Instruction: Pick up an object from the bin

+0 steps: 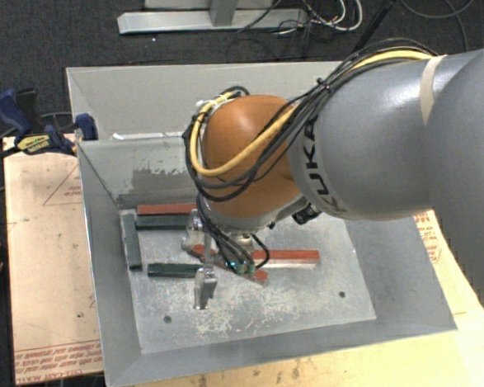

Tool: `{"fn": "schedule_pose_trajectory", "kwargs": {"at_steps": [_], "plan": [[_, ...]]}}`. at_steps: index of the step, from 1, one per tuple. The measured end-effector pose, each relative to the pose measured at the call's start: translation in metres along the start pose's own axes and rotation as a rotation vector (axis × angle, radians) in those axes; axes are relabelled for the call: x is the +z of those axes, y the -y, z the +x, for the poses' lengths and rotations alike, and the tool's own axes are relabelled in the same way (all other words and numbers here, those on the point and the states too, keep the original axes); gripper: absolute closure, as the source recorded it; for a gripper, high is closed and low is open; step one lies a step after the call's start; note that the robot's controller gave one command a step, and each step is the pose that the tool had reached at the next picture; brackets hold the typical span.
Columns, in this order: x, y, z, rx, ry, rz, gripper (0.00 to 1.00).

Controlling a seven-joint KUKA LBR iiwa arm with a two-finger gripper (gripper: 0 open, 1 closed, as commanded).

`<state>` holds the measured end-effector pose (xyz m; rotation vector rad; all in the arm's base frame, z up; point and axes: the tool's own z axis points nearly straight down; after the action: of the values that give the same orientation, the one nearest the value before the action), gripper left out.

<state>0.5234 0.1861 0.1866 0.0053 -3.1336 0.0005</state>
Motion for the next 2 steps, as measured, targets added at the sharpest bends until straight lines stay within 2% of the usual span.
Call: {"fn": "schedule_pose_trajectory", "kwargs": {"at_steps": [1,2], "plan": [[-0.004,0.001,-0.002,0.003,0.008,-0.001,0.0],[0.109,0.021,-0.059,0.019,0.015,-0.006,1.0]]}}
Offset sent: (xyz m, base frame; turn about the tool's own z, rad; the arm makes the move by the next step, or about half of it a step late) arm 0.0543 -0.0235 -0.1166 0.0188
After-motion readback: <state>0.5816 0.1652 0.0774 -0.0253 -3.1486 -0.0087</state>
